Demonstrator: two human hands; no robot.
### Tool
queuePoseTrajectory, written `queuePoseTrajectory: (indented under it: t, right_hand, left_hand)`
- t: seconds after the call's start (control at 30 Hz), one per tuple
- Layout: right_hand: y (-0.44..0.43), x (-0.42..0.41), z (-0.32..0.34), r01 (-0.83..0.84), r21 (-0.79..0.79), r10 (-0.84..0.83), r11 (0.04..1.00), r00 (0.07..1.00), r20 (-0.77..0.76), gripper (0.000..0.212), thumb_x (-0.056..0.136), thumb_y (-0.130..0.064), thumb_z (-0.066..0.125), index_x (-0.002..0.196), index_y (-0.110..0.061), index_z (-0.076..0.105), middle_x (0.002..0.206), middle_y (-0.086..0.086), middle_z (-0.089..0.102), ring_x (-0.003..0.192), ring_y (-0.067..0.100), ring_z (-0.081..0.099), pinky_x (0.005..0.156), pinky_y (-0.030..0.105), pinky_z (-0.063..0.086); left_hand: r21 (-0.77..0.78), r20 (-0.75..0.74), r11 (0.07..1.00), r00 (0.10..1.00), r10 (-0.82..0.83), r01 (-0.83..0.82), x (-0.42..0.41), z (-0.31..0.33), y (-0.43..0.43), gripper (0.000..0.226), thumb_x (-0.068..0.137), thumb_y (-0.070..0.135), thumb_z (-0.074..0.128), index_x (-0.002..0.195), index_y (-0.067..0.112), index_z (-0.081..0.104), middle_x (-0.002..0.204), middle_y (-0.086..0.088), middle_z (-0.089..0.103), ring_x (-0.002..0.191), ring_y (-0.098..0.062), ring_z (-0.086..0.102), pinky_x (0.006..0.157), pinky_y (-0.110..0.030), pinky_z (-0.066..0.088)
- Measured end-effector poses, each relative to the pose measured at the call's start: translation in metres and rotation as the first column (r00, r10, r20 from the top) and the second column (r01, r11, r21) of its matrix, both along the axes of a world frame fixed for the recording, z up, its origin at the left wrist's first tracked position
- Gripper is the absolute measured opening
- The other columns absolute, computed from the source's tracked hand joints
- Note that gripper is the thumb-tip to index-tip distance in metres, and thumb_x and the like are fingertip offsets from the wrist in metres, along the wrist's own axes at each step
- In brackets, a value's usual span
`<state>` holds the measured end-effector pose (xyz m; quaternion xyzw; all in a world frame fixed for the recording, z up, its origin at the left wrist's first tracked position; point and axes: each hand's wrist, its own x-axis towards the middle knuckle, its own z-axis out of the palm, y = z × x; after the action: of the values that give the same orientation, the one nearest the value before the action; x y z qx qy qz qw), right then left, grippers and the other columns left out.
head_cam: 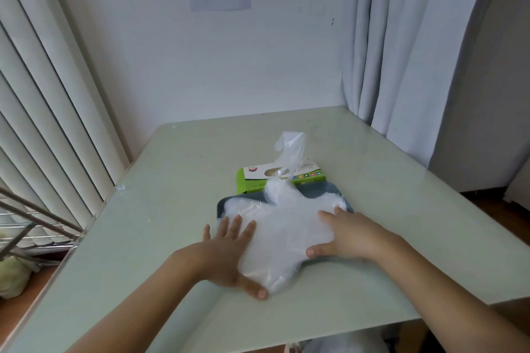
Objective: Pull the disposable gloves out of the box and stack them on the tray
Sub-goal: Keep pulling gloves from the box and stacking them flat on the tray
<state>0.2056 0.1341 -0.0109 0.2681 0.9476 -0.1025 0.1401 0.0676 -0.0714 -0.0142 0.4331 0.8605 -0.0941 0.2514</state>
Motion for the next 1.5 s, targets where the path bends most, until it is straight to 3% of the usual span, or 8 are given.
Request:
queuePoseTrajectory:
  t: [0.2,0.33,0.57,0.67,0.8,1.1,1.3,1.5]
  right_hand:
    - [0.02,0.003,0.04,-0.071,-0.077,0.077,0.994,0.994,0.071,0.059,0.082,-0.064,0.057,0.122,-0.02,0.06,0.115,-0.006,0.059,0.104,0.015,0.054,0.084,0.026,0.041]
    - [0.034,0.01,0.059,-0.082,-0.091,0.089,0.993,0.993,0.08,0.043,0.086,-0.06,0.055,0.068,-0.023,0.068,0.066,-0.007,0.052,0.063,0.01,0.047,0.06,0.023,0.035]
    - [0.05,0.013,0.083,-0.014,-0.043,0.017,0.999,0.998,0.065,0.048,0.085,-0.059,0.056,0.068,-0.019,0.076,0.063,-0.003,0.054,0.061,0.011,0.047,0.06,0.024,0.035]
    - [0.053,-0.006,0.081,0.037,0.004,-0.035,0.999,0.962,-0.272,0.054,0.081,-0.054,0.065,0.083,-0.001,0.067,0.072,0.013,0.055,0.063,0.018,0.044,0.057,0.029,0.031]
    - [0.033,-0.042,0.075,0.028,-0.034,-0.042,0.999,0.81,-0.585,0.072,0.074,-0.055,0.072,0.13,-0.018,0.045,0.127,0.001,0.049,0.109,0.023,0.054,0.088,0.033,0.043]
    - [0.013,-0.127,0.032,0.11,0.256,0.029,0.96,0.873,-0.487,0.071,0.084,0.0,0.056,0.144,-0.02,0.023,0.154,0.012,0.005,0.117,0.031,0.043,0.067,0.033,0.037]
    - [0.066,-0.126,0.029,0.234,0.189,-0.027,0.954,0.693,-0.721,0.024,0.09,-0.001,0.046,0.104,-0.009,0.064,0.11,0.01,0.062,0.095,0.03,0.058,0.07,0.029,0.035]
    - [0.092,-0.109,0.048,0.18,-0.27,-0.319,0.946,0.356,-0.878,0.009,0.088,-0.014,0.061,0.089,-0.011,0.069,0.089,0.002,0.07,0.088,0.021,0.064,0.075,0.025,0.044]
  left_hand:
    - [-0.008,0.069,1.0,0.998,-0.015,0.015,-0.013,0.019,-0.028,0.144,0.032,0.093,0.045,0.15,0.037,-0.017,0.155,0.005,-0.03,0.141,-0.023,-0.031,0.118,-0.047,-0.012]
    - [-0.057,0.094,0.998,0.996,0.008,-0.003,-0.033,0.046,-0.046,0.136,0.034,0.093,0.048,0.15,0.046,-0.007,0.159,0.011,-0.02,0.146,-0.019,-0.02,0.119,-0.043,-0.002]
    - [0.094,0.038,0.992,0.996,0.086,-0.089,-0.065,0.08,-0.042,0.14,0.026,0.104,0.036,0.15,0.041,0.019,0.158,0.014,0.02,0.145,-0.009,0.018,0.116,-0.029,0.015]
    - [0.336,0.001,0.934,0.992,0.128,-0.121,-0.066,0.082,-0.014,0.114,0.049,0.097,0.045,0.144,0.036,0.036,0.15,0.014,0.037,0.137,-0.008,0.035,0.109,-0.024,0.027]
    - [0.506,-0.002,0.857,0.994,0.111,-0.094,-0.063,0.069,0.034,0.06,0.088,0.052,0.059,0.142,0.033,0.04,0.147,0.01,0.043,0.133,-0.011,0.04,0.103,-0.023,0.031]
    - [0.467,0.149,0.874,0.986,0.076,-0.138,-0.073,0.028,0.111,0.054,0.099,0.037,0.047,0.15,0.026,0.032,0.15,0.004,0.038,0.137,-0.016,0.034,0.104,-0.024,0.025]
    - [0.448,0.155,0.886,0.986,0.056,-0.121,-0.077,0.011,0.116,0.056,0.1,0.04,0.043,0.15,0.021,0.029,0.157,0.004,0.025,0.144,-0.016,0.022,0.111,-0.025,0.017]
    - [0.445,0.151,0.887,0.986,0.063,-0.125,-0.081,0.009,0.119,0.057,0.099,0.046,0.042,0.15,0.024,0.029,0.157,0.005,0.026,0.145,-0.017,0.021,0.113,-0.028,0.018]
